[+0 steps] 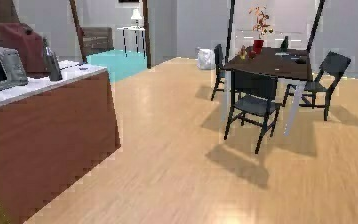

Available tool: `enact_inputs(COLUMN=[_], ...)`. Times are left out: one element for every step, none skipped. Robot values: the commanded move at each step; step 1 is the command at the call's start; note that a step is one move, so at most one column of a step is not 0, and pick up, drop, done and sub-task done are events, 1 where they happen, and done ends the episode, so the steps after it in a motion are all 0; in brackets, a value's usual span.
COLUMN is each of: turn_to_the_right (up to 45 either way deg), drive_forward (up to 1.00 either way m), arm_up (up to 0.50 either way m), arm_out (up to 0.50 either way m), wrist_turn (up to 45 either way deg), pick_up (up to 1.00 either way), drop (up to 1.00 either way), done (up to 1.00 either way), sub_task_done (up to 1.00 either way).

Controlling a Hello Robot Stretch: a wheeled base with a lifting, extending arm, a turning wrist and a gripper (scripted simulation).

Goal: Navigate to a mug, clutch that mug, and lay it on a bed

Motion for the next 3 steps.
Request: enact_inputs(turn_to_the_right=[0.0,3.0,0.0], drive_forward=[1.0,0.0,1.0], arm_up=[0.0,0.0,0.0], arm_out=[0.0,0.0,0.0], wrist_turn=[0.0,0.0,0.0], pick_up=[0.0,0.0,0.0], drop=[0.0,0.0,0.0], done=[0.0,0.0,0.0], sub_task_done=[0.0,0.0,0.0])
